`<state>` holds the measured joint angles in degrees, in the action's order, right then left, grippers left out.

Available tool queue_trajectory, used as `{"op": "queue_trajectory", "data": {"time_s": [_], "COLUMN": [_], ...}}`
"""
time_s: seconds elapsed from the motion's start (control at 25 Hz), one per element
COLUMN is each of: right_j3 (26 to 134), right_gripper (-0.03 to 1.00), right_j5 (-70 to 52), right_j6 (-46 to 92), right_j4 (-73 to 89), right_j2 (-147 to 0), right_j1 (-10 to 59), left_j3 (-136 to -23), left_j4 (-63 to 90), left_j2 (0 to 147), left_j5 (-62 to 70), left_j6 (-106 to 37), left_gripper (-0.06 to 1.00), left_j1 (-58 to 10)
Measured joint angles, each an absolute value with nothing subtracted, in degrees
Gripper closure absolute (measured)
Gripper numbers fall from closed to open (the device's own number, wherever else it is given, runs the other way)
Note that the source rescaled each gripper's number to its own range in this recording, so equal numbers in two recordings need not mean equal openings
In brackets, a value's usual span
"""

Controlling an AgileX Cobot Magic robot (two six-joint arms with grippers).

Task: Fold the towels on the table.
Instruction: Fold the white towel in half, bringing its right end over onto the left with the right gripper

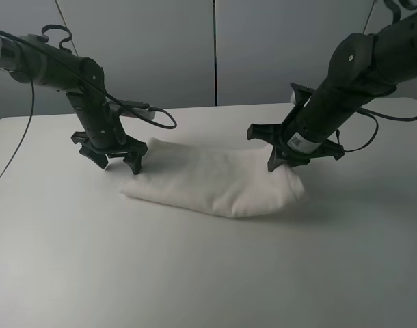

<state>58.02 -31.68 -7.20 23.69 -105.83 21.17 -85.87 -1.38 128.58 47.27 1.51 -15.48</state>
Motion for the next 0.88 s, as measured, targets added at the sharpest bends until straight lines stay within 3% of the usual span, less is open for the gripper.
{"op": "queue_trajectory", "data": {"time_s": [0.44,0.88], "right_j3": [62.45,72.59], "right_gripper": [0.93,0.93], "right_j5": [-26.67,-25.89], "right_j6": [3.71,17.85], "right_j4": [42.84,64.02], "right_j2": [-106.88,-119.7], "right_j1": [27.24,32.63], "left_j3": [-85.87,-85.97], "left_j4": [-1.38,-1.38], "left_j2": [128.58,128.58], "left_j5": [47.27,47.38], "left_j6": [1.29,1.28], "left_gripper": [-0.05,-0.05], "left_j1": [-15.48,-15.48]}}
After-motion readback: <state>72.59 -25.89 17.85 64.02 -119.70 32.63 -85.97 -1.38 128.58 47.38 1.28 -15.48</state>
